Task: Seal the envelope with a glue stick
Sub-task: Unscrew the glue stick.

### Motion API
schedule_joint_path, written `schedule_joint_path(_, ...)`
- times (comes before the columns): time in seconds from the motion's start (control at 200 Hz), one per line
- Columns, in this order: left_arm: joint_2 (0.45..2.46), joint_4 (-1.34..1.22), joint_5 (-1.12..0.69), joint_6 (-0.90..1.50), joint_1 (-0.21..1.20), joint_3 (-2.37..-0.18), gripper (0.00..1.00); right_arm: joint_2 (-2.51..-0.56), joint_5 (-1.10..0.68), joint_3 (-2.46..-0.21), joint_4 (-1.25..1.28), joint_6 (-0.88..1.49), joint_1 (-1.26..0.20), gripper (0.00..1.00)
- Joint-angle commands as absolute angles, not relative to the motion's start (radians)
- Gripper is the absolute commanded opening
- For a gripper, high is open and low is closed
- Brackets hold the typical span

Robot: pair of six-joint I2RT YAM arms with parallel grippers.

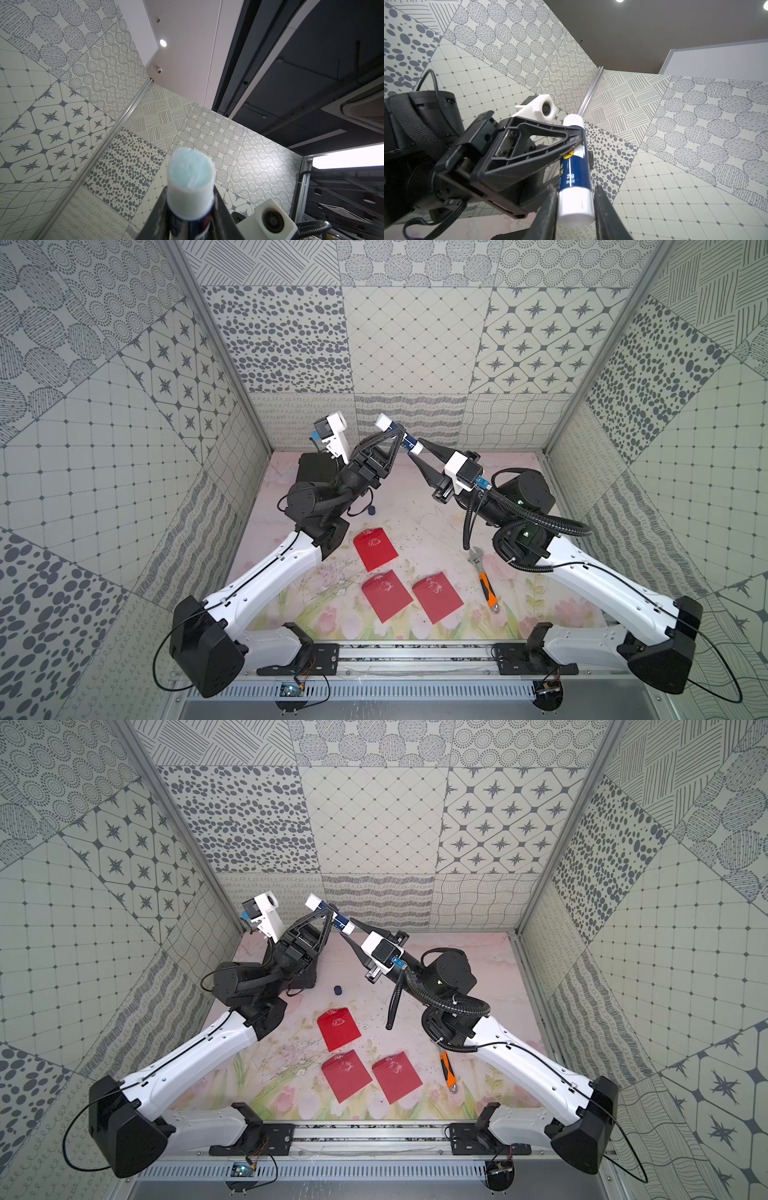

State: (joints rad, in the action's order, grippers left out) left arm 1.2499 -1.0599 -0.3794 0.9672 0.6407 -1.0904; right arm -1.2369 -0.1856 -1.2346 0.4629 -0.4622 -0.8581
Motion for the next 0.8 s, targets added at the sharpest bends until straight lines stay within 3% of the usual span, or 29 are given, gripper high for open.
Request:
schedule_joint_path(0.0, 1.246, -1.144, -0.389, 0.975, 0.633, -1.103, 0.0, -1.238, -0.169, -1.262, 0.468, -0.464, -0.863, 0.26)
schedule_joint_path(0.23, 1.259, -1.217, -0.429, 0.968, 0.631, -1.106, 0.0, -1.209, -0.194, -1.262, 0.458, -0.287, -0.864, 0.16)
schedule_joint_path(0.495, 1.332, -1.415, -0.629, 1.005, 0.632, -1.215, 0.0, -1.119, -0.398, -1.225, 0.519, 0.351, -0.864, 0.13)
schedule_joint_path(0.796, 1.365, -1.416, -0.791, 1.0, 0.641, -1.343, 0.0, -1.123, -0.585, -1.239, 0.634, 0.94, -0.863, 0.08)
